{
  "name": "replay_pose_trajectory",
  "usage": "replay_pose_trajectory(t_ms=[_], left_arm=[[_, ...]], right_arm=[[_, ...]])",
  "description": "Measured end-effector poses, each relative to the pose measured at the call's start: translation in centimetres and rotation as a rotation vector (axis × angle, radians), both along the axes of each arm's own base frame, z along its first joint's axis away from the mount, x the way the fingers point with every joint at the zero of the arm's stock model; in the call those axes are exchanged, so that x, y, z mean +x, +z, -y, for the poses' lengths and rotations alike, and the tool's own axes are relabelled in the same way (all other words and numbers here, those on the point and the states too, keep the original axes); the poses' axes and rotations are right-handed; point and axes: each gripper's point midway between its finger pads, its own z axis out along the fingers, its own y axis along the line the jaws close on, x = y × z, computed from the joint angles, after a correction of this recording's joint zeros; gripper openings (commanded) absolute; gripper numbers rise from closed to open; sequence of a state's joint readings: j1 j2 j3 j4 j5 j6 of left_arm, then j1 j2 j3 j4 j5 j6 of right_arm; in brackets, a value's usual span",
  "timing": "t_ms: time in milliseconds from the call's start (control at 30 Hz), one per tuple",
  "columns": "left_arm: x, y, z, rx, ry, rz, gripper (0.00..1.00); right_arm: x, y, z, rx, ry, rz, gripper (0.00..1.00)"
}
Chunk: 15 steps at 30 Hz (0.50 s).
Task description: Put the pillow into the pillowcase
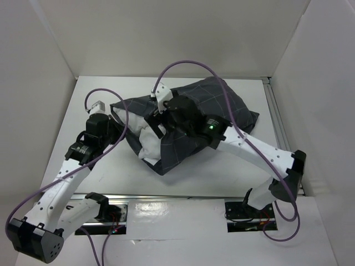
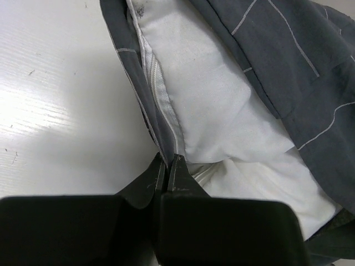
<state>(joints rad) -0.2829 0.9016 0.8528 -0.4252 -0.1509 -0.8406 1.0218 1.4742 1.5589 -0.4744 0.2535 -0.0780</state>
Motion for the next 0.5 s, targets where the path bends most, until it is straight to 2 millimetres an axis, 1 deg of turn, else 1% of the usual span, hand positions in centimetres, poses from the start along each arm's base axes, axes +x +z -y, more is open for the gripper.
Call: replay_pose_trajectory(t_ms=[33,100,133,167,200,233,267,333,367,467,500], left_arm=[[-0.1,0.1,0.0,0.0,0.0,0.002,0.0],[-0.1,0.2,0.0,0.0,-0.001,0.005,0.0],[-0.2,0.2,-0.1,0.002,-0.002,0.005,0.0],[-0.2,0.2,-0.1,0.002,-0.002,0.005,0.0],[-0.3,0.2,-0.1,0.003,-0.002,0.004,0.0],[-0.4,0.2,-0.1,0.003,-0.002,0.003,0.0],[-0.6,0.3,-0.2,0.003,-0.003,0.001,0.0],[-0.6,0.7,-0.2,0.002,-0.003,0.007,0.0],[-0.6,1.0,-0.2,0.002,-0.003,0.01,0.0],[-0.3,2.8,-0.1,-0.003,-0.006,0.045,0.0],[-0.1,3.9,-0.1,0.001,-0.01,0.064,0.0]], right_arm=[[0.7,-1.0,0.2,-0.025,-0.044,-0.007,1.0],[1.8,-3.9,0.7,-0.097,-0.128,-0.03,0.98],[2.3,-5.2,1.1,-0.132,-0.168,-0.04,0.88],[2.6,-6.4,1.6,-0.168,-0.207,-0.047,0.8],[2.9,-7.4,2.3,-0.204,-0.248,-0.054,0.67],[3.3,-8.0,2.9,-0.228,-0.293,-0.053,0.56],[3.6,-8.3,3.6,-0.238,-0.347,-0.05,0.48],[4.1,-8.3,4.7,-0.242,-0.432,-0.037,0.48],[4.3,-7.9,5.3,-0.24,-0.476,-0.021,0.48],[5.1,-6.1,6.9,-0.234,-0.596,0.051,0.53],[5.4,-5.4,7.5,-0.231,-0.63,0.077,0.56]])
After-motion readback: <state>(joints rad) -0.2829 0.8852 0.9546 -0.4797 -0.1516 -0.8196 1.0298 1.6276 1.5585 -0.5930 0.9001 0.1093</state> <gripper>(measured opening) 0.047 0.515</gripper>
